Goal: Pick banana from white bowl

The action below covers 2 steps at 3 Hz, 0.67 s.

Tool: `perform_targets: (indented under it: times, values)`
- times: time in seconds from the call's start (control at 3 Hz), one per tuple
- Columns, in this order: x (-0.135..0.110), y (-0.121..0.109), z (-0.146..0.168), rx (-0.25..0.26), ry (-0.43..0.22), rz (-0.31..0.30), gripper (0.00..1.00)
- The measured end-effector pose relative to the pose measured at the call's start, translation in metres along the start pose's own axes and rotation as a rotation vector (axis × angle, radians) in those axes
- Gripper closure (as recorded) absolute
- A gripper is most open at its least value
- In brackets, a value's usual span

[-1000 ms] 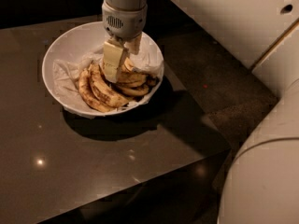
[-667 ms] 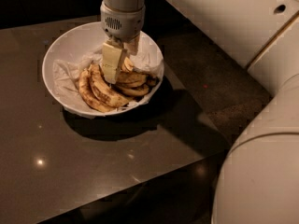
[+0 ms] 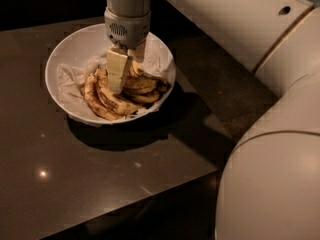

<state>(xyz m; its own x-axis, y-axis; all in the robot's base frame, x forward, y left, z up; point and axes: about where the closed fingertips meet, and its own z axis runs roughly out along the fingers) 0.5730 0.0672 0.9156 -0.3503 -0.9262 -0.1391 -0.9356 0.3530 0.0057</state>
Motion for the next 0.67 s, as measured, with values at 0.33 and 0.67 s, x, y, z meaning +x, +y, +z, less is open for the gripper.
perform_targets:
  times: [0.33, 0.67]
  values:
    - [-0.0007, 0.0006, 0.007, -0.016, 0.003, 0.0, 0.26]
    - [0.0002, 0.0026, 0.0114, -0.006, 0.008, -0.01, 0.43]
